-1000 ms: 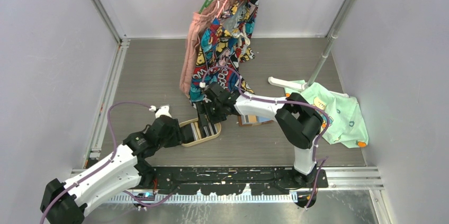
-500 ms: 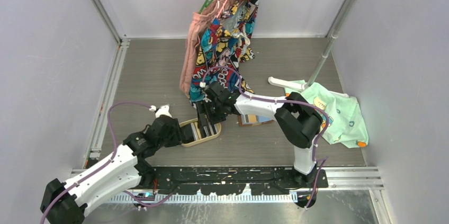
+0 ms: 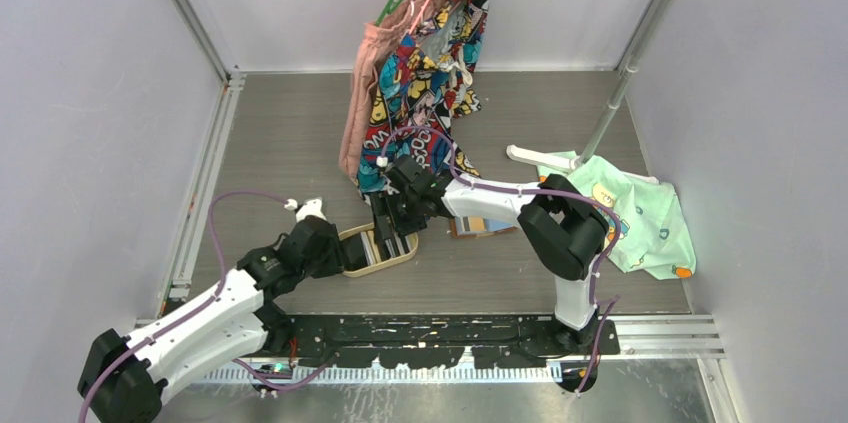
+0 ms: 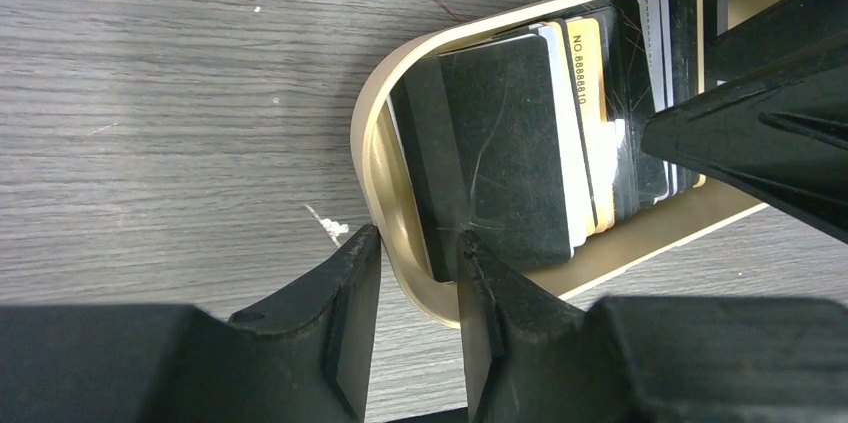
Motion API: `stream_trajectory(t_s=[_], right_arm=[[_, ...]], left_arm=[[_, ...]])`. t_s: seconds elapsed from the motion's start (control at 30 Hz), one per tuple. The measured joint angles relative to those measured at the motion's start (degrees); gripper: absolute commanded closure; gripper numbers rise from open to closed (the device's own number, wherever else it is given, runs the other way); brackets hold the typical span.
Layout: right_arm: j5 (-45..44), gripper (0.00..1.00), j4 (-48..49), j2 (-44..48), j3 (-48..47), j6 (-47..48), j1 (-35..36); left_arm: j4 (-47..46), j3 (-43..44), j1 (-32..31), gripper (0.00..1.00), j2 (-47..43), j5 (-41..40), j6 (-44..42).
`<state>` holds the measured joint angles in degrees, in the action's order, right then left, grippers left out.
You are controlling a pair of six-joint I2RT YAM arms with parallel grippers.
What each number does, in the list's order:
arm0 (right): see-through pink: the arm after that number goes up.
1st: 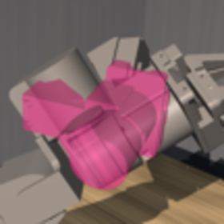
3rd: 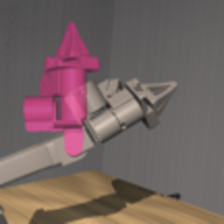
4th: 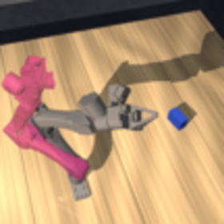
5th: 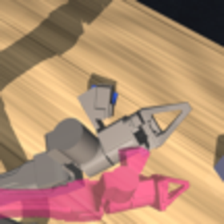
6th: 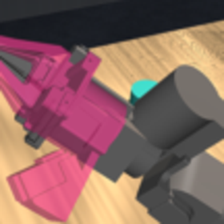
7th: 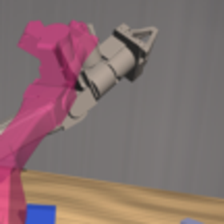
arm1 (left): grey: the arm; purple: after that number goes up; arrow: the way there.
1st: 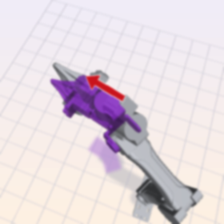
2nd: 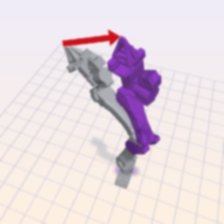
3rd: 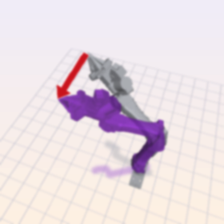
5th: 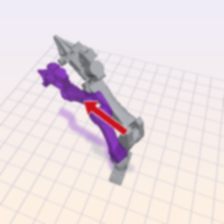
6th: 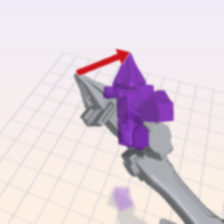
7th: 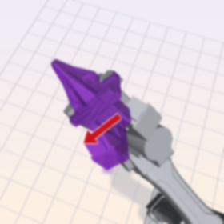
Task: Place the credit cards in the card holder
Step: Pick up the credit card from the storage box.
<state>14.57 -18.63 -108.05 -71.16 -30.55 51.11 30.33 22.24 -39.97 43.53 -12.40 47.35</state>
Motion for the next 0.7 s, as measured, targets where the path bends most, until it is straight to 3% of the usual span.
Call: stream_trajectory(t_s=[0.27,0.53,0.7], right_arm=[[4.22,0.36,0.44,-0.02,0.00,-1.68,-0.48],[14.32,0.46,6.14,-0.02,2.03,-6.82,-3.76],[19.08,0.47,8.94,-0.02,2.91,-9.55,-4.90]], left_arm=[[-1.86,0.00,0.02,0.68,1.40,1.73,0.15],[-2.62,-0.04,0.02,0.69,1.64,2.86,0.20],[-3.26,-0.04,0.02,0.69,2.16,3.26,0.20]])
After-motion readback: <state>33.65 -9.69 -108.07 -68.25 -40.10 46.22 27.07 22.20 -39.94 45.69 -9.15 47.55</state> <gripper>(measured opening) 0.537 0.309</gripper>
